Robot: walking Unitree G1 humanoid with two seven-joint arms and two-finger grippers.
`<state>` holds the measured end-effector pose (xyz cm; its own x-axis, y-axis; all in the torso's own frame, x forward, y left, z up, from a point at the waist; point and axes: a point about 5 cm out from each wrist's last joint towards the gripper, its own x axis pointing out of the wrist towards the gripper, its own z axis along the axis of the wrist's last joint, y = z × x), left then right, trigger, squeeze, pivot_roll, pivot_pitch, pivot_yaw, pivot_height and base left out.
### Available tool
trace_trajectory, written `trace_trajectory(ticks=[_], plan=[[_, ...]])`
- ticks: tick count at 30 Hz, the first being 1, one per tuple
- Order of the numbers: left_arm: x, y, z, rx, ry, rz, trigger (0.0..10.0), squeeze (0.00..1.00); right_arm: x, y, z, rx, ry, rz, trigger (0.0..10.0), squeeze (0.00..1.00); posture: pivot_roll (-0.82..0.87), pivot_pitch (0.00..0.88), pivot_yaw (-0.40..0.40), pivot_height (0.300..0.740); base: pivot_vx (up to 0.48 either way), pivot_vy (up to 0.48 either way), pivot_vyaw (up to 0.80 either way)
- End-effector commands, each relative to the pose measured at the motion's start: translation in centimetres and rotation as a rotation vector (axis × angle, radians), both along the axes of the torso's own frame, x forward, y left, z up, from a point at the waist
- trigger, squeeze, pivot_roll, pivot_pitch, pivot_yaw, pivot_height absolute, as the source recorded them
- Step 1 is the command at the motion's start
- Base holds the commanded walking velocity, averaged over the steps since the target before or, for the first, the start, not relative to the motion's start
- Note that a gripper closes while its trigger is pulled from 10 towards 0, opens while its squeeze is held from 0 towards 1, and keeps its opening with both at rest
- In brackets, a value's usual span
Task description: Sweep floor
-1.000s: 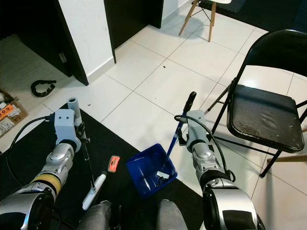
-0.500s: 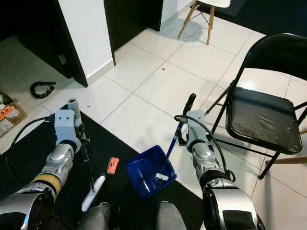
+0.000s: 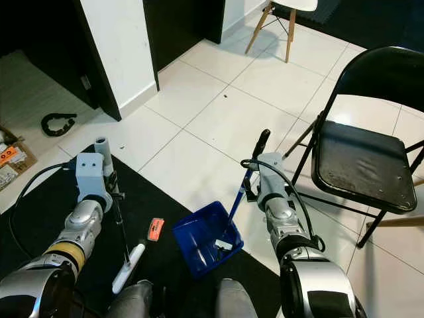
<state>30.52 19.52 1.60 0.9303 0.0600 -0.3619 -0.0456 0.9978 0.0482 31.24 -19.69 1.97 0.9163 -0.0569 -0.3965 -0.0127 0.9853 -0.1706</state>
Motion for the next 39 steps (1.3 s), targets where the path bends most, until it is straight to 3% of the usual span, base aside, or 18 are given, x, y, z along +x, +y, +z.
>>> trace_trajectory(ticks=[1,33,39], plan=[[-1.75,-0.83,-2.25,-0.046,0.110,0.000,10.0,0.00,-0.29,-0.33,-0.26,-0.003,0.011,-0.008,10.0,0.00,-0.04,0.063,-0.037,0.740,0.000,0.000,0.00],[-2.00,-1.31,-2.51,-0.065,0.112,-0.007,10.0,0.00,-0.57,-0.91,-0.38,-0.013,0.010,-0.014,10.0,0.00,-0.05,0.087,-0.030,0.740,0.000,0.000,0.00],[-1.98,-1.26,-2.48,-0.109,0.109,-0.003,10.0,0.00,-0.55,-0.84,-0.38,-0.008,0.010,-0.013,10.0,0.00,-0.05,0.091,-0.032,0.740,0.000,0.000,0.00]])
